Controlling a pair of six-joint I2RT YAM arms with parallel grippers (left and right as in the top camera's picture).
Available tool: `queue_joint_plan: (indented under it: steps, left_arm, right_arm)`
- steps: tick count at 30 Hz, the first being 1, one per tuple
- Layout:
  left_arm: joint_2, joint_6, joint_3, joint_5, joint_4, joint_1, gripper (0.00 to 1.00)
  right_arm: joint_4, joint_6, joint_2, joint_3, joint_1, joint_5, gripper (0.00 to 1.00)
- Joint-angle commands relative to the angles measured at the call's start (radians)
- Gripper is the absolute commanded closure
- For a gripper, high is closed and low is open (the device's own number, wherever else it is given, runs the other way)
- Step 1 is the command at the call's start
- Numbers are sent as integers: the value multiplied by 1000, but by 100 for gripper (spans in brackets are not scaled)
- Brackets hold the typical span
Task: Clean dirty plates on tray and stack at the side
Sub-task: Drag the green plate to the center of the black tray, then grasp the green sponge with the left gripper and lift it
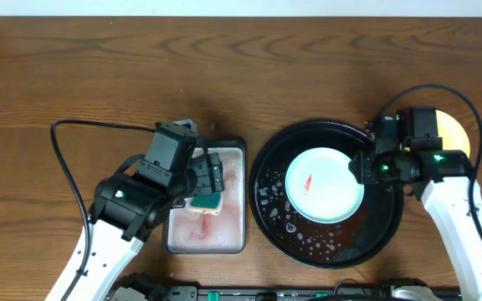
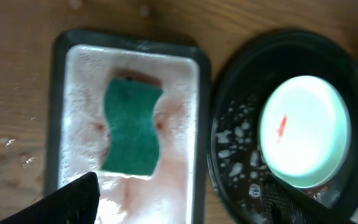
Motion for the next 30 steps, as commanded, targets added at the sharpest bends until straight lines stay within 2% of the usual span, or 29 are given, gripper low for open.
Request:
queue_joint_plan:
  steps: [1,4,7,10,16,17,19,20,28,30]
  left_arm:
    - [47,10,-18,-154,-17,5,17]
    - [138,10,-82,-167,17,5,25]
    - [243,32,-141,-55,80,5,39]
    - [365,66,-168,56,108,5,59]
    - [561,66,-168,81,146,5,62]
    - [583,66,-168,81,157,5,66]
    - [620,66,-168,81,177,5,89]
    - [629,66,-168,81,182,5,92]
    - [496,73,-115,81,97,25,91]
    - [426,74,-103,81,73,35,64]
  right_arm:
    - [-15,-45,-33,18,16,-75,64]
    - [-14,-45,-35,18,16,-74,65]
    - [-10,-43,-35,18,16,-75,66]
    - [-10,-41,-35,17,16,-75,66]
    - [-19,-41,-35,18,16,-75,67]
    - [-21,-41,-35,17,16,-75,67]
    - [-22,-41,-35,17,16,-75,67]
    - [-22,-41,-35,17,16,-75,68]
    - [-26,-41,-35,17,16,-75,68]
    - [-25,-41,-35,17,16,-74,68]
